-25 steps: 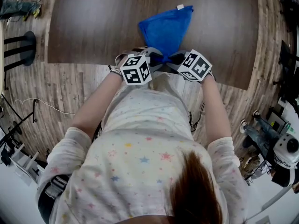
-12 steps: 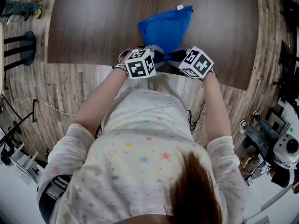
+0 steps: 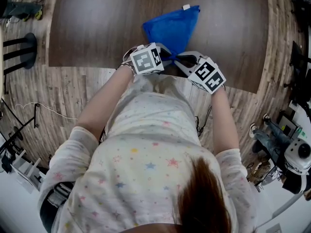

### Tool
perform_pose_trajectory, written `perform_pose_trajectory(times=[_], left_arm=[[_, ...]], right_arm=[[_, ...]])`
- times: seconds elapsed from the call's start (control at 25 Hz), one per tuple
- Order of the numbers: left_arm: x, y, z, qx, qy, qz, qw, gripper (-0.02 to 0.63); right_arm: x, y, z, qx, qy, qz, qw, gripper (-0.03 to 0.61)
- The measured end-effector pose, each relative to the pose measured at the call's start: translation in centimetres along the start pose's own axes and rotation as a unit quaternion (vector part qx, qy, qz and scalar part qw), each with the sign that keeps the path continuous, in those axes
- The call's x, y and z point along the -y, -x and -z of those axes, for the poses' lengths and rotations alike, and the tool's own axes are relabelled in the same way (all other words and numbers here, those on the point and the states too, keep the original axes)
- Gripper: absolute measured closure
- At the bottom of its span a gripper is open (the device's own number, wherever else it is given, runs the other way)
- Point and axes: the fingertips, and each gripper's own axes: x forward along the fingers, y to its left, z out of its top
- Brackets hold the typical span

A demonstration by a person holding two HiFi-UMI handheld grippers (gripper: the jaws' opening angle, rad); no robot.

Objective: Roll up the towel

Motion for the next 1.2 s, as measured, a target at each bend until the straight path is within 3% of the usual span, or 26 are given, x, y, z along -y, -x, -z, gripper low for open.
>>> perform_pose_trajectory(times=[0.2,0.4,0.52,0.76,1.0,1.2], left_arm=[[-0.6,-0.3,-0.1,-0.004,-0.038,-0.028,0.9989,0.532],[-0.5,1.1,-1.0,0.04,-0.065,-0.072,0.9945,0.522],[0.4,1.5,-1.0,0.057,-0.077,-0.067,0.9931,0.525],[0.1,-0.2,0.5,0.0,-0.123,-0.091,0.9883,0.508],[-0.8,-0.5,0.8,-0.012,-0.105,-0.088,0.9905,0.525],[-0.9,-0.3,0.9,-0.012,-0.089,-0.077,0.993,0.529]], right_arm=[[0.9,-2.1,2.1,-0.06,0.019,0.029,0.998,0.571],[2.3,-2.3,2.2,-0.058,-0.012,0.063,0.996,0.571],[2.6,-2.4,2.3,-0.056,-0.025,0.069,0.996,0.571],[3.1,-2.5,2.1,-0.05,-0.048,0.07,0.995,0.571],[3.4,-1.1,1.4,-0.021,-0.054,0.077,0.995,0.541],[1.6,-0.5,0.9,-0.013,-0.032,0.05,0.998,0.49]])
